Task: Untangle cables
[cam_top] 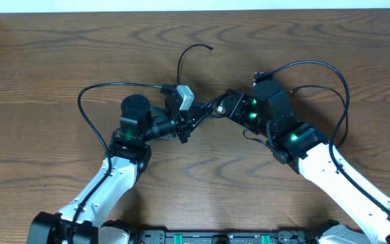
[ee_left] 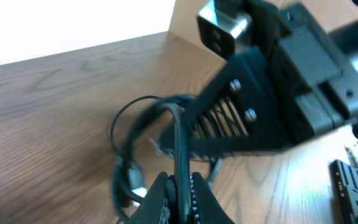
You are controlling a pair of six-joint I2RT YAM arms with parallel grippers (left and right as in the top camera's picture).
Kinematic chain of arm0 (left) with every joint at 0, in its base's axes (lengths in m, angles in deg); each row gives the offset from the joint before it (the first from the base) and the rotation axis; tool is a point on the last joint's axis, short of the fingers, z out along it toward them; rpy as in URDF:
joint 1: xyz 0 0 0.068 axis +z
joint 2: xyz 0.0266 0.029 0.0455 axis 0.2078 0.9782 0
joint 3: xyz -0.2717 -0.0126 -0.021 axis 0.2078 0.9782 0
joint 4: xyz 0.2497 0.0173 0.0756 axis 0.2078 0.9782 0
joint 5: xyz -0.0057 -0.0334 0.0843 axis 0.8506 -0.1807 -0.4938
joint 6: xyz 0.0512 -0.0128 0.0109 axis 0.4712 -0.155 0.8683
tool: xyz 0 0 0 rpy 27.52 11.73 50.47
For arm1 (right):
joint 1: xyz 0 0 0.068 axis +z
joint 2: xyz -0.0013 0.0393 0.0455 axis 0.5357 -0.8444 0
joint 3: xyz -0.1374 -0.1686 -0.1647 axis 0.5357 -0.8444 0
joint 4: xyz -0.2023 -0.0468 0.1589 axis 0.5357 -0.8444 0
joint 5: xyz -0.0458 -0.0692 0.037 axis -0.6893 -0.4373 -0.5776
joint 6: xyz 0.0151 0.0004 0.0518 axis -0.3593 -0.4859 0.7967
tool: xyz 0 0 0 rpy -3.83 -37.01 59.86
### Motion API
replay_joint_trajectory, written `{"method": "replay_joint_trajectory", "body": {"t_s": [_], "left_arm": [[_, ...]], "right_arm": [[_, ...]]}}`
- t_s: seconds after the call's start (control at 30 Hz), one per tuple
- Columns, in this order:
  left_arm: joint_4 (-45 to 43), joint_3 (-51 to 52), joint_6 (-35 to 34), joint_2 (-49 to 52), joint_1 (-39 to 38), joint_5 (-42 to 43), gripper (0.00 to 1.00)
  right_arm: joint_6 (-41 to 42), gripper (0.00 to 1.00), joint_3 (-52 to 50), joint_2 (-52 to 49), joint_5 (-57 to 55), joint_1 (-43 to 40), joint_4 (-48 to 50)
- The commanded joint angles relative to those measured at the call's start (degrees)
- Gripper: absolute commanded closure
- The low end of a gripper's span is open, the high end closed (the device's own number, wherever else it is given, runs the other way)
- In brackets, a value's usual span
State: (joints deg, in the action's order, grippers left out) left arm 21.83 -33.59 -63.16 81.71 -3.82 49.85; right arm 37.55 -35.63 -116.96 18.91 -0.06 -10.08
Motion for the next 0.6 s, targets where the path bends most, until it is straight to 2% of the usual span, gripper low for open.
{"method": "replay_joint_trajectory", "body": {"t_s": [0.0, 0.27, 0.57], "left_arm": [[-0.3, -0.5, 0.6, -0.1, 0.0, -3.6, 0.92], [-0.3, -0.5, 0.6, -0.1, 0.0, -4.6, 0.92], [-0.3, -0.5, 0.5, -0.1, 0.0, -4.5, 0.92]], "right_arm": [[-1.8, 0.99, 0.4, -0.2, -3.8, -0.1, -3.1], [-1.8, 0.99, 0.4, -0.2, -10.6, -0.1, -10.6], [-2.6, 0.99, 0.4, -0.2, -10.9, -0.1, -11.0]]}}
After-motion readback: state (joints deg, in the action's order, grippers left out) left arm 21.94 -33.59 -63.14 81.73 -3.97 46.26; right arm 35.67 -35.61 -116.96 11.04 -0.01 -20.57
